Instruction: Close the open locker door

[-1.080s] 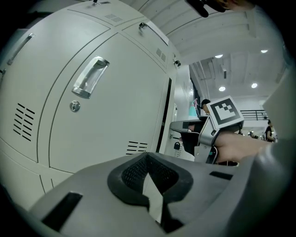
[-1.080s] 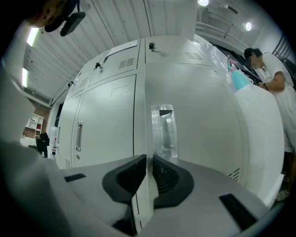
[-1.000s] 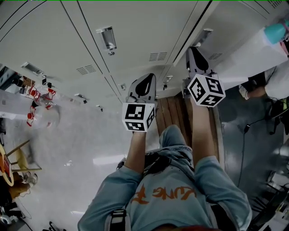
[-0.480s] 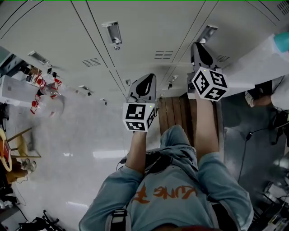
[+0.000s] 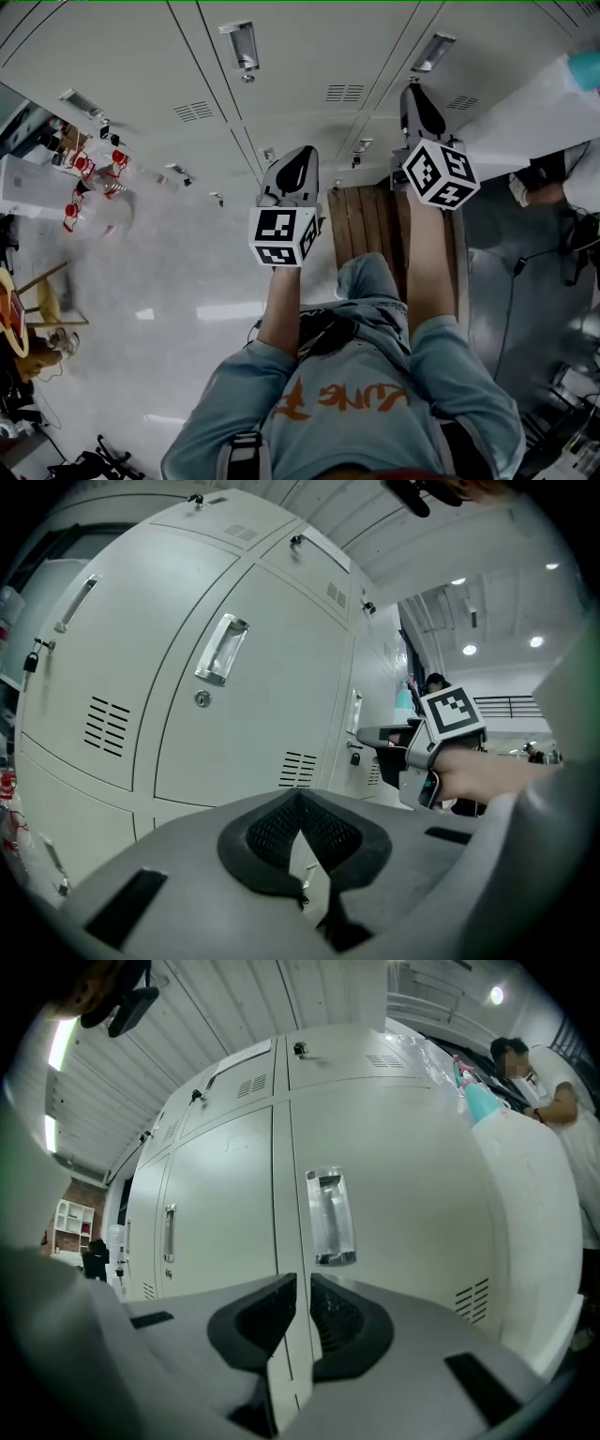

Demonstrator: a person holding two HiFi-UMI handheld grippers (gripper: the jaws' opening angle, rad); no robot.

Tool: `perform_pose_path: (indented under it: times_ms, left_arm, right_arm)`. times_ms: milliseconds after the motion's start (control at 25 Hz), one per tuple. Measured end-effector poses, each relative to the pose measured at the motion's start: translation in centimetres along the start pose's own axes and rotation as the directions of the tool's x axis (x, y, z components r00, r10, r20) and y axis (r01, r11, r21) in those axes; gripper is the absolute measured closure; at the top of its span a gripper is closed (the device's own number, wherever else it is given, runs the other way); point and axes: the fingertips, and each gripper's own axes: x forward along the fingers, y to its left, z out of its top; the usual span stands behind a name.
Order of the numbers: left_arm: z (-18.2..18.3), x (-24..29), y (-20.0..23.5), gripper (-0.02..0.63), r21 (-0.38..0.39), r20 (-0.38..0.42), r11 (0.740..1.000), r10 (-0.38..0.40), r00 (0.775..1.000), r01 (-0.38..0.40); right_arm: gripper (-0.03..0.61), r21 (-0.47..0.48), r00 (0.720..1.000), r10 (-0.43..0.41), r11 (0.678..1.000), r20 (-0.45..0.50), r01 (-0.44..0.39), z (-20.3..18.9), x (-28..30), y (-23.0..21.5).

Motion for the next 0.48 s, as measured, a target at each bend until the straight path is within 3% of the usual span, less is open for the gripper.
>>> perform_pose_path:
  times_ms: [480]
  left_arm:
    - [2.8, -6.8, 1.6, 0.595, 0.091, 0.004, 0.993, -0.07, 0.998, 0.07]
  right_arm:
    - [0.526, 0.107, 0.995, -0.092, 0.991, 0.05, 0.086, -1.1, -7.3, 4.1]
